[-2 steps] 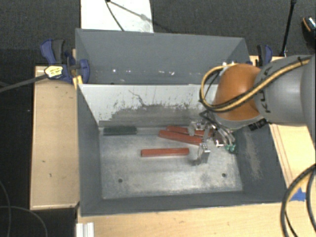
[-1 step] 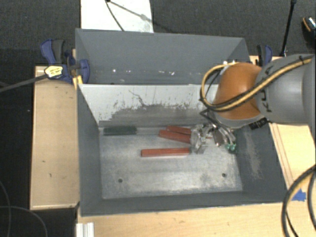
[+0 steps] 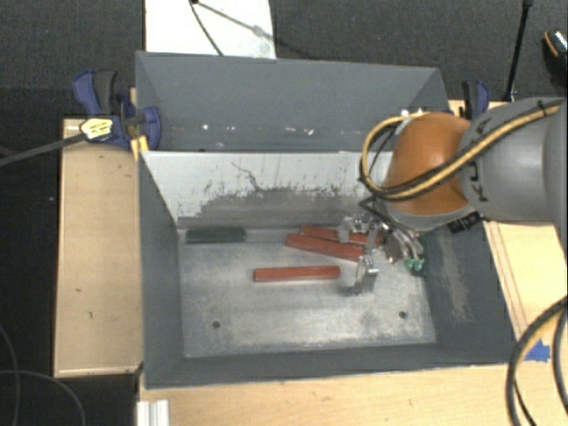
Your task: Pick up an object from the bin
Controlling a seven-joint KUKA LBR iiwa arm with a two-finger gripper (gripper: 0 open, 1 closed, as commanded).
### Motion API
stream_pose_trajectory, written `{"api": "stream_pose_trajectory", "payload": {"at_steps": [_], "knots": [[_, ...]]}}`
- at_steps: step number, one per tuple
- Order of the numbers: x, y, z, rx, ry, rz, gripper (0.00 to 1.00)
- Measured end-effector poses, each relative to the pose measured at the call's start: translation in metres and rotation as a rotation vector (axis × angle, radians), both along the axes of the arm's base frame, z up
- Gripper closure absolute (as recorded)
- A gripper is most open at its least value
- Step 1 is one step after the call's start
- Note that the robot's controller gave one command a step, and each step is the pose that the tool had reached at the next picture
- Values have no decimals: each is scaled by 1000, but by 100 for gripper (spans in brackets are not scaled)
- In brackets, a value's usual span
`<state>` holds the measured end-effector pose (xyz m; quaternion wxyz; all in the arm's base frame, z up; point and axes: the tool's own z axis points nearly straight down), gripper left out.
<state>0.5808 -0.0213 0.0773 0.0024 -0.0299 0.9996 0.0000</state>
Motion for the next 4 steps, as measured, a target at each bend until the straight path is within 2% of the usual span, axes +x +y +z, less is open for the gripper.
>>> {"api": "stream_pose_trajectory", "payload": {"at_steps": [1, 2, 3, 4], "knots": [[-3, 44, -7, 2, 3, 25, 0], [-2, 41, -6, 1, 0, 21, 100], [12, 36, 120, -1, -7, 89, 100], [2, 66, 161, -1, -3, 396, 100]]}}
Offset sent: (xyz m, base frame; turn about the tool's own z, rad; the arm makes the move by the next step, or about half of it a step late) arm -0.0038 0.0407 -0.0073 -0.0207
